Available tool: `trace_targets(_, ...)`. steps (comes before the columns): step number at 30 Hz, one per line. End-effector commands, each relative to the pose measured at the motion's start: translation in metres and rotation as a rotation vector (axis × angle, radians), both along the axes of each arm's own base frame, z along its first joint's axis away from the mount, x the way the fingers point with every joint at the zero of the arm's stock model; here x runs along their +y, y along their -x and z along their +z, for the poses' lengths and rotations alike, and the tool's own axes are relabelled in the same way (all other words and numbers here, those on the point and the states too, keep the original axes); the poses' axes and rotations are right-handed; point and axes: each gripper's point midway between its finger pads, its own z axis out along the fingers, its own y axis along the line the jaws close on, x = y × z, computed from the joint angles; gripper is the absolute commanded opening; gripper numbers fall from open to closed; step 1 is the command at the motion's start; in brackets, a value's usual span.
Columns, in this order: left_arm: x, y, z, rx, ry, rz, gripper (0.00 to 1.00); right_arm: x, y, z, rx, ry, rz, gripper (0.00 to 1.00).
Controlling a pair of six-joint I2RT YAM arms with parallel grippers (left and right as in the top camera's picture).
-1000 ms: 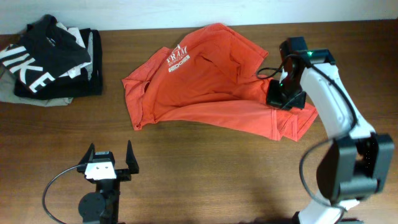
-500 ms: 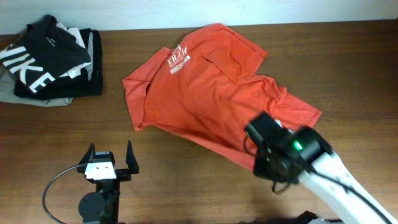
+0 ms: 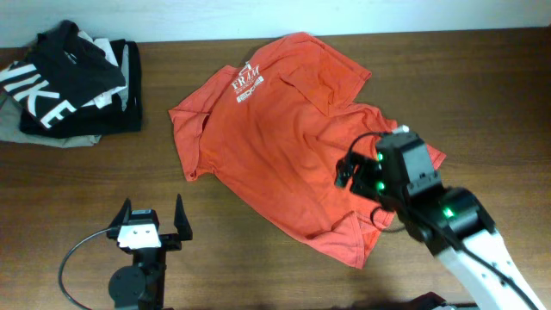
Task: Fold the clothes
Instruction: 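Reach the left gripper to the shirt's upper left corner and grasp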
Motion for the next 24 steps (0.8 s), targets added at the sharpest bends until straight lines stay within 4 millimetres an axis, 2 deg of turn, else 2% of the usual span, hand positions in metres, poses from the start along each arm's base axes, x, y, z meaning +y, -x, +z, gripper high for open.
trace_targets(1, -0.001, 0.0, -0.001, -0.001, -0.007, -0.01, 0.99, -0.009, -0.037, -0.017, -0.007, 0.033, -0.021, 0.98)
trace_targets(3, -0.012, 0.0, 0.001, -0.007, 0.009, -0.068, 0.99, -0.014, -0.051, -0.046, 0.058, 0.064, -0.05, 0.99)
trace_targets(4, -0.035, 0.001, 0.008, -0.032, 0.047, -0.201, 0.99, -0.014, -0.055, -0.065, 0.108, 0.08, -0.05, 0.99)
trace_targets(6, -0.073, 0.012, 0.035, -0.139, 0.033, -0.435, 0.99, -0.014, -0.057, -0.104, 0.215, 0.118, -0.05, 0.99)
trace_targets(8, -0.078, 0.017, 0.057, -0.224, 0.014, -0.467, 0.99, -0.012, -0.061, -0.14, 0.288, 0.142, -0.047, 0.99)
trace_targets(10, -0.078, 0.02, 0.073, -0.251, 0.022, -0.469, 0.99, -0.012, -0.065, -0.154, 0.309, 0.148, -0.047, 0.99)
trace_targets(13, -0.078, 0.018, 0.1, -0.237, 0.029, -0.47, 0.99, -0.01, -0.072, -0.143, 0.271, 0.136, -0.048, 0.99)
trace_targets(15, -0.084, 0.001, 0.121, -0.153, 0.025, -0.513, 0.99, -0.01, -0.074, -0.138, 0.256, 0.134, -0.047, 0.99)
trace_targets(16, -0.092, -0.015, 0.13, -0.06, 0.034, -0.579, 0.99, -0.01, -0.074, -0.139, 0.257, 0.138, -0.048, 0.99)
trace_targets(19, -0.117, -0.061, 0.139, 0.225, 0.177, -0.789, 0.99, -0.016, -0.075, -0.138, 0.247, 0.171, -0.056, 0.99)
trace_targets(21, -0.133, -0.085, 0.147, 0.318, 0.274, -0.938, 0.99, -0.018, -0.076, -0.138, 0.241, 0.194, -0.04, 0.99)
trace_targets(22, -0.136, -0.103, 0.145, 0.355, 0.303, -0.962, 0.99, -0.018, -0.076, -0.138, 0.239, 0.203, -0.025, 0.99)
trace_targets(24, -0.127, -0.145, 0.124, 0.48, 0.305, -0.821, 0.99, -0.019, -0.076, -0.138, 0.239, 0.207, -0.027, 0.99)
